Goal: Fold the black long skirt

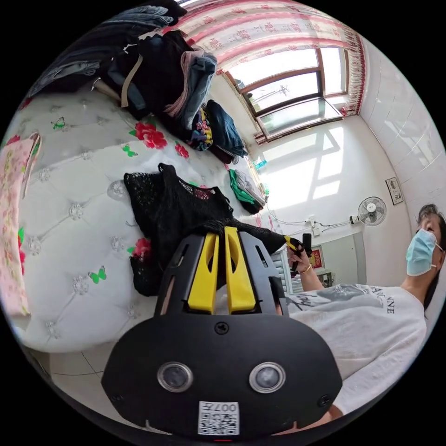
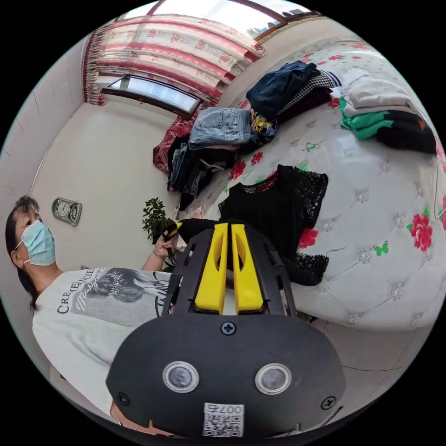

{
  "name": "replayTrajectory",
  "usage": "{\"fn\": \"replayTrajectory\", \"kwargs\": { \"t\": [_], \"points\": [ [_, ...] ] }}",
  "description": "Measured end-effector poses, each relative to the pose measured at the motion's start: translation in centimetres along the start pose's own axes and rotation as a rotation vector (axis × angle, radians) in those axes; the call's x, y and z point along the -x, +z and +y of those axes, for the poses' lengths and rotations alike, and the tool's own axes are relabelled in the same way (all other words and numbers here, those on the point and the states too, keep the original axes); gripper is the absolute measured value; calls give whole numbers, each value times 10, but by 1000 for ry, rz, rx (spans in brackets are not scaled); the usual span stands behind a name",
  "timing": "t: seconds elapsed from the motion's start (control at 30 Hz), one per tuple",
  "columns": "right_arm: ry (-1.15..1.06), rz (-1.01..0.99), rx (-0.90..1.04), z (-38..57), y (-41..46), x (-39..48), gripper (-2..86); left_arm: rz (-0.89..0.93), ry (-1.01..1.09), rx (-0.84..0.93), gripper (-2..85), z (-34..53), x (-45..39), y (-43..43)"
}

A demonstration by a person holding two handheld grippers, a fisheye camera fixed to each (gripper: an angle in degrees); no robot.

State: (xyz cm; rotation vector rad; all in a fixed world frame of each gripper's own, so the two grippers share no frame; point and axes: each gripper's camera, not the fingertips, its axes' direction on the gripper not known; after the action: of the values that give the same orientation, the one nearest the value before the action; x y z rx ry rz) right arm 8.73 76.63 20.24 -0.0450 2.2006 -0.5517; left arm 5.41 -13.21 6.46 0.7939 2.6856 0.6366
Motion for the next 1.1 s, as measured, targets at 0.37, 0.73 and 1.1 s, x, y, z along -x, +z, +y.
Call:
{"fn": "replayTrajectory", "kwargs": {
  "t": [0.37,0.73,1.1],
  "points": [
    [258,309,-157,-148,72,-94,46,-233,-84,-103,144,-114,55,78],
    [574,215,-228,-38,90,-164,99,-375,-69,67,114,-9,46,130],
    [601,137,-186,-92,124,-196,37,-474,-99,57,93,7,40,136]
  ]
}}
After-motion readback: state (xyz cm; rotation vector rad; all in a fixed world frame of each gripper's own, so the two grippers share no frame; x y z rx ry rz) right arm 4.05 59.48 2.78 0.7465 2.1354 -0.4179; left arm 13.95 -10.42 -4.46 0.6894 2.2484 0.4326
